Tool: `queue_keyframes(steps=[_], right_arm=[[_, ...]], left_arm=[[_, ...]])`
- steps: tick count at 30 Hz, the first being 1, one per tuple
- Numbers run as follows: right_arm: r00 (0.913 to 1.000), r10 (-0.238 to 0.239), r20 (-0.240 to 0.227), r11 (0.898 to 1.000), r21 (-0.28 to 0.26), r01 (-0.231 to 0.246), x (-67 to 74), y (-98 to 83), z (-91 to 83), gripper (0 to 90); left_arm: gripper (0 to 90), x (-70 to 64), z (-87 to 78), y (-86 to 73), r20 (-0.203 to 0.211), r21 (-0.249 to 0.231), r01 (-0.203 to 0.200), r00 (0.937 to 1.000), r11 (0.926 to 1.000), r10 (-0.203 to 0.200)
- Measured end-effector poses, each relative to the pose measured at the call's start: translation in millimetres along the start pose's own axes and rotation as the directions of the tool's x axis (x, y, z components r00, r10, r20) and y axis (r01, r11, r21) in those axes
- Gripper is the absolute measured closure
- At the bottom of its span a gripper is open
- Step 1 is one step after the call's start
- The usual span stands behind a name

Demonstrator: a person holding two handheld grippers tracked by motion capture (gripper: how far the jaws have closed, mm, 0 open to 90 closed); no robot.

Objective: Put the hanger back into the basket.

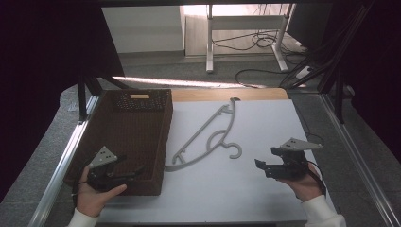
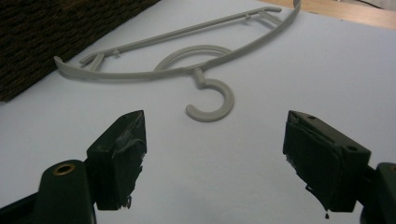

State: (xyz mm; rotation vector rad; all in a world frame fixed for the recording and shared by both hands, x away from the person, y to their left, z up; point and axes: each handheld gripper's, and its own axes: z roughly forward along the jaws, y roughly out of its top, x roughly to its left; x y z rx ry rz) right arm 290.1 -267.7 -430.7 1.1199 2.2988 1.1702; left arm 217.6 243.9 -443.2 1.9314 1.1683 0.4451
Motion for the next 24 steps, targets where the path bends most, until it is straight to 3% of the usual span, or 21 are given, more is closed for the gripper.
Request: queue_keyframes(steps=[24], right_arm=[[0.9996,0.004,0.028,0.998,0.067,-0.006,3.4,2.0,6.8,20.5]], left_arm=[[20.7,2.2,-3.1,1.2,-0.009,0.000,0.009,0.9999,1.0000,-0.009]])
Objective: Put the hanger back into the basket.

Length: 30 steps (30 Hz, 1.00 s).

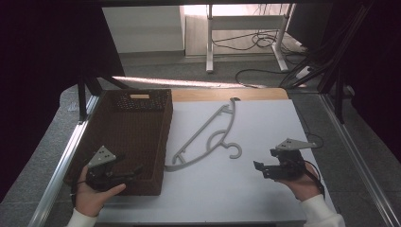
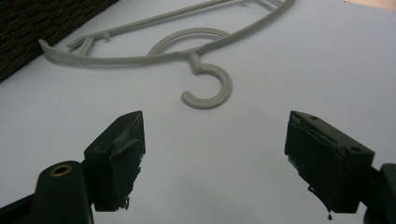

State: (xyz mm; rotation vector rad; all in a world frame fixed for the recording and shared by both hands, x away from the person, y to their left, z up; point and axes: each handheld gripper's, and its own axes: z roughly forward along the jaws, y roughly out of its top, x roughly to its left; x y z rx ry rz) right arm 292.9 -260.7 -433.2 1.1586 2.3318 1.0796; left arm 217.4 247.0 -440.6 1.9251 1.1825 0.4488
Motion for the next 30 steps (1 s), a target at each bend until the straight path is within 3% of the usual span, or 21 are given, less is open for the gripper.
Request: queue_keyframes(steps=[11,19,30], right_arm=[[1.0000,-0.002,-0.006,1.000,0.017,0.002,8.4,17.2,9.4,24.0],[0.9983,-0.012,-0.057,1.000,0.026,0.013,13.1,35.8,29.1,30.3],[0.9972,-0.012,-0.075,0.998,0.065,0.016,14.0,48.6,52.3,34.8]], left_arm=[[20.7,1.0,-2.3,0.8,0.000,-0.003,0.004,1.0000,1.0000,-0.004],[20.7,1.4,-4.8,1.5,-0.005,-0.011,0.009,0.9999,0.9999,-0.009],[20.6,1.3,-4.2,1.3,-0.005,-0.007,0.006,1.0000,1.0000,-0.006]])
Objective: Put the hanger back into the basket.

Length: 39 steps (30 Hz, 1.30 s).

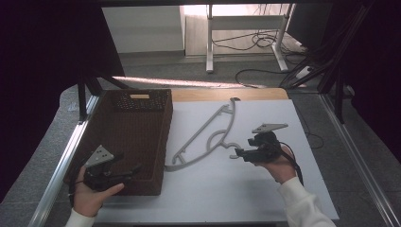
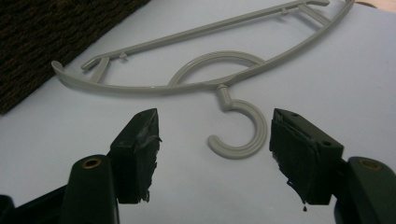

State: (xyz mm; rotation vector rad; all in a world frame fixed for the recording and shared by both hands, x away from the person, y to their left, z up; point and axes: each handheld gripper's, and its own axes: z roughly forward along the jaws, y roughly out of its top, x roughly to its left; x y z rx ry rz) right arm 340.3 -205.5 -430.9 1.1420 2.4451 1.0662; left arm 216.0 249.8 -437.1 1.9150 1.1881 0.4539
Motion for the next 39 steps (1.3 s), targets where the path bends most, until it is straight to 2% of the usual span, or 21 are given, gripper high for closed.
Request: queue_keyframes(steps=[8,13,18,23,26,27,28,32,39], right_arm=[[0.9996,0.004,-0.027,0.998,0.056,-0.003,-4.6,8.0,23.1,41.4],[0.9986,0.014,-0.050,0.997,0.082,-0.010,-9.5,10.4,30.4,45.5],[0.9968,0.021,-0.078,0.994,0.113,-0.012,-12.5,19.7,43.6,54.7],[0.9943,-0.007,-0.107,0.987,0.159,0.024,-8.6,33.9,64.3,65.0],[0.9943,-0.019,-0.105,0.982,0.183,0.038,-5.7,39.9,73.9,70.2],[0.9937,-0.042,-0.104,0.979,0.196,0.062,-4.1,44.3,82.2,74.1],[0.9937,-0.042,-0.104,0.979,0.196,0.062,-4.1,44.3,82.2,74.1],[0.9926,-0.081,-0.091,0.972,0.213,0.099,-1.3,52.6,100.1,84.9],[0.9888,-0.129,-0.075,0.964,0.224,0.143,-0.8,61.1,124.7,89.1]], left_arm=[[20.6,-0.2,0.6,-0.3,0.000,0.001,0.000,1.0000,1.0000,0.000],[20.6,0.4,-0.3,0.1,0.000,0.000,0.002,1.0000,1.0000,-0.002],[20.6,1.1,-0.9,0.7,-0.001,-0.002,0.004,1.0000,1.0000,-0.004],[20.6,1.5,-0.9,0.7,0.001,-0.003,0.006,1.0000,1.0000,-0.006],[20.5,2.0,-1.5,0.5,0.000,-0.005,0.007,1.0000,1.0000,-0.007],[20.5,2.2,-2.2,0.6,0.000,-0.005,0.007,1.0000,1.0000,-0.007],[20.5,2.2,-2.2,0.6,0.000,-0.005,0.007,1.0000,1.0000,-0.007],[20.5,2.2,-2.1,0.6,0.002,-0.005,0.007,1.0000,1.0000,-0.007],[20.5,2.3,-1.7,0.5,0.003,-0.004,0.008,1.0000,1.0000,-0.008]])
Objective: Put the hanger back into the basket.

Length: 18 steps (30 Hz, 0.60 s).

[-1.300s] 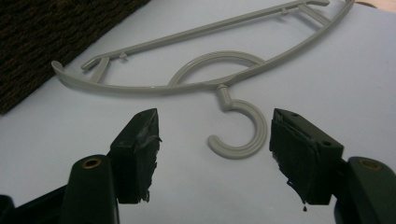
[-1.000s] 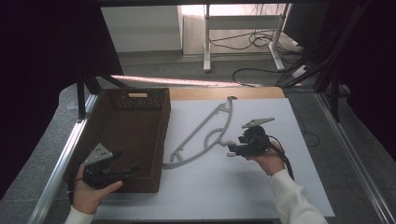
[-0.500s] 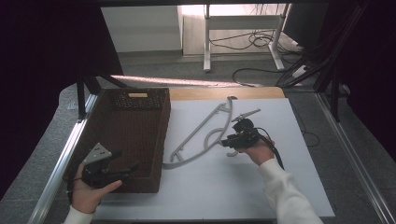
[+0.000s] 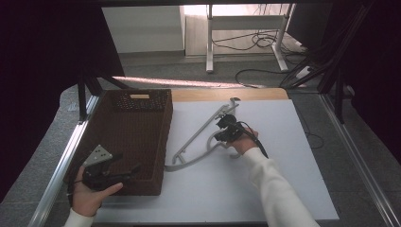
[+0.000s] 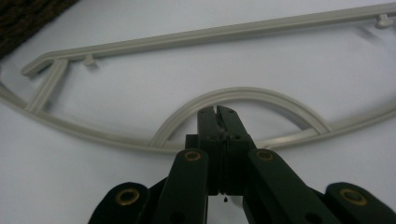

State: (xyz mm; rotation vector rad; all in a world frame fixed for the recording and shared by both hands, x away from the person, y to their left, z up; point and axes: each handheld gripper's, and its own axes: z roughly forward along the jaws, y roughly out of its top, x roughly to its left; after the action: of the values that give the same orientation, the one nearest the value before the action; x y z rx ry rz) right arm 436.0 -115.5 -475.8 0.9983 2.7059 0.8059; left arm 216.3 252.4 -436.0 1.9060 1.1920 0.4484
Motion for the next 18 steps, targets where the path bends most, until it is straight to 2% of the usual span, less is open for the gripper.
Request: queue_keyframes(steps=[7,18], right_arm=[[0.9999,-0.003,0.016,1.000,0.023,0.003,-1.9,5.3,16.9,89.3],[0.9994,-0.006,0.033,0.997,0.077,0.004,-3.9,2.2,30.9,89.3]], left_arm=[[20.6,1.2,0.0,-0.5,-0.003,0.002,0.002,1.0000,1.0000,-0.002],[20.5,-0.2,1.9,-0.8,-0.001,0.007,-0.002,1.0000,1.0000,0.002]])
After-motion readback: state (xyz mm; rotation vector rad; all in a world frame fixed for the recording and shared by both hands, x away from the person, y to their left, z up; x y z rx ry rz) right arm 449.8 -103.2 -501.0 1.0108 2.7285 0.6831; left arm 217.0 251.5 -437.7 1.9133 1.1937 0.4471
